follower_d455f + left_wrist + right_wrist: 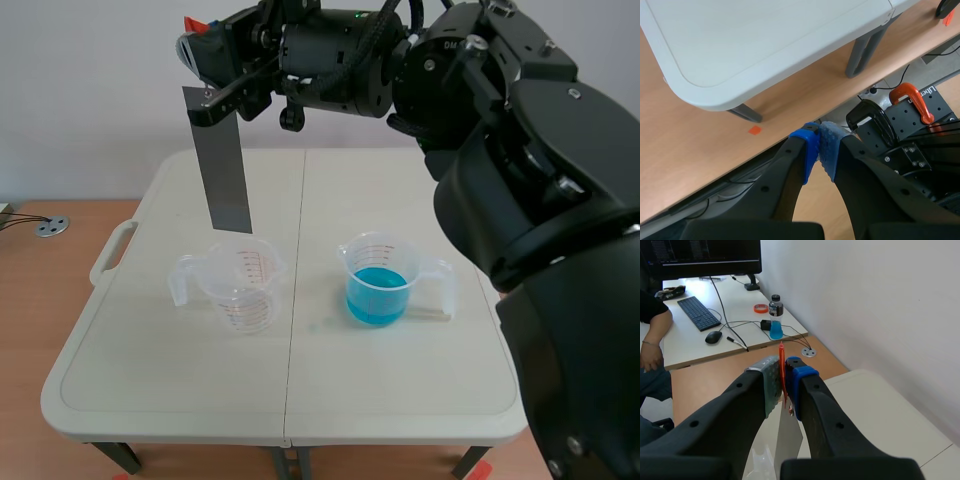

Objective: Hold the metal plate by the orange handle, dip it into the blue solution, take it out and point at it, then put the plate back in the beaker on the left.
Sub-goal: 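Put the plate into the left beaker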

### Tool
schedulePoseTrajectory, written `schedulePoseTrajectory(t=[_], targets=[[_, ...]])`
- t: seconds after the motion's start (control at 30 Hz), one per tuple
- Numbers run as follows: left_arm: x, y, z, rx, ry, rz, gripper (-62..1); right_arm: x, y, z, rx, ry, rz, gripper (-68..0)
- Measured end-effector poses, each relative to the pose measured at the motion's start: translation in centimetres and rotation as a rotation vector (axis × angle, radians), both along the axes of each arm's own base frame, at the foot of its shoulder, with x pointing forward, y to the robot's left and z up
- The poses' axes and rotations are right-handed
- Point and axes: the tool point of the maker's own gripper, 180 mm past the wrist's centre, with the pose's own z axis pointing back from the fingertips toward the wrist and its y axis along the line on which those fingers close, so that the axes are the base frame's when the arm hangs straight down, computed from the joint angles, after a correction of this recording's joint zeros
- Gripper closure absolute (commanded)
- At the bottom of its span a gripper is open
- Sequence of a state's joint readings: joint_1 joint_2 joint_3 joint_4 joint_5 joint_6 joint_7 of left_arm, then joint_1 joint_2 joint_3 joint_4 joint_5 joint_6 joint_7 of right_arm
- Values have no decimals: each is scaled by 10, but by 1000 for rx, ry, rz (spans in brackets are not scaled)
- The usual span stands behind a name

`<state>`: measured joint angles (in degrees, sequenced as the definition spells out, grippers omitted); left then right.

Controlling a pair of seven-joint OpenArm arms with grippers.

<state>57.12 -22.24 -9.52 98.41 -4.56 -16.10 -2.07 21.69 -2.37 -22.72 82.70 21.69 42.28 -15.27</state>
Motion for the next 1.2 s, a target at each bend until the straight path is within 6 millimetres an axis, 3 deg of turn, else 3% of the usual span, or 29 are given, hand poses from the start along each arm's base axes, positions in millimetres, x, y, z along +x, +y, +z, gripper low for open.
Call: schedulePoseTrajectory(t=[0.3, 1.2], targets=[[0, 0, 0, 0, 0, 0, -12, -2, 7, -10, -4, 14, 19, -13], [0, 0, 0, 0, 0, 0, -12, 10, 3, -67, -42, 94, -10, -13]])
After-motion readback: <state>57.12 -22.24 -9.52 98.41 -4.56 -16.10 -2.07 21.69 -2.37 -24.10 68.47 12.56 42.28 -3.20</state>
